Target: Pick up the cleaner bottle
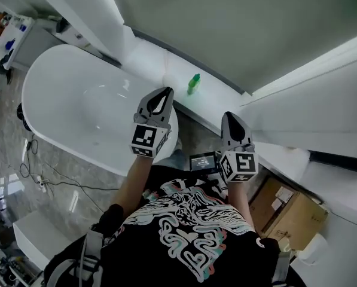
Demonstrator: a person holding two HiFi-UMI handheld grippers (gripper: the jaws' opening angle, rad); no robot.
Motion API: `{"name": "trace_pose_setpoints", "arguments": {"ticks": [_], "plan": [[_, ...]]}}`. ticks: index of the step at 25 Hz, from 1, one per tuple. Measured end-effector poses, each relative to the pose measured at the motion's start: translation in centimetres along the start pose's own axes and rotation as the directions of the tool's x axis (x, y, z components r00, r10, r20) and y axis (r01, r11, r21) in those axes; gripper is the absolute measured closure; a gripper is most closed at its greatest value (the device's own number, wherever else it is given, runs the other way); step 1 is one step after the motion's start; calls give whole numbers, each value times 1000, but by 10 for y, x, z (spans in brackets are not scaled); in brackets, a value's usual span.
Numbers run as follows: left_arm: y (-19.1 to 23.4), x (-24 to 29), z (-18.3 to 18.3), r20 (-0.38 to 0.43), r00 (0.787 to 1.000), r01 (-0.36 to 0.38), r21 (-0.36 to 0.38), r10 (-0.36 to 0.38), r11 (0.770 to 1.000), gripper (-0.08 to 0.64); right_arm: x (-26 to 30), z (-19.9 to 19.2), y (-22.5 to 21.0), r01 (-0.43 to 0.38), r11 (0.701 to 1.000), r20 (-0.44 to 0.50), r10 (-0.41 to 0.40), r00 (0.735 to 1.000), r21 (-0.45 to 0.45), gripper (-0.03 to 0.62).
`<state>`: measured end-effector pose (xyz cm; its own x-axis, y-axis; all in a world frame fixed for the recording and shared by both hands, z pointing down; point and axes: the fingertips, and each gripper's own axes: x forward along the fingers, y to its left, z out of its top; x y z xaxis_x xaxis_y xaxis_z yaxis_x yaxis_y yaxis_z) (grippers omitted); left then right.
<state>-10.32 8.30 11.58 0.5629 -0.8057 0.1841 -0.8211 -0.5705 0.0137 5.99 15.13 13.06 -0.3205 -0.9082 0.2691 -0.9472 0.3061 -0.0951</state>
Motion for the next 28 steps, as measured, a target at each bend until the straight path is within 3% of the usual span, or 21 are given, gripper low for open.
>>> {"name": "trace_pose_setpoints", "arguments": {"ticks": [5, 10, 23, 28], "plan": [[16, 34, -19, -30, 999, 25, -43, -26, 999, 535, 37, 4, -10, 16, 1000, 2, -16, 1000, 10, 563], [19, 58, -25, -35, 998, 54, -24, -55, 998, 535, 56, 2, -22, 39, 999, -12, -39, 999, 3, 563], [27, 89, -27, -38, 999, 23, -23, -24, 999, 535, 78, 6, -52, 36, 999, -5, -36, 999, 1, 563], [22, 95, -48, -70, 997, 21, -26, -23, 999, 535, 90, -10, -59, 12, 1000, -34, -12, 999, -3, 563]]}}
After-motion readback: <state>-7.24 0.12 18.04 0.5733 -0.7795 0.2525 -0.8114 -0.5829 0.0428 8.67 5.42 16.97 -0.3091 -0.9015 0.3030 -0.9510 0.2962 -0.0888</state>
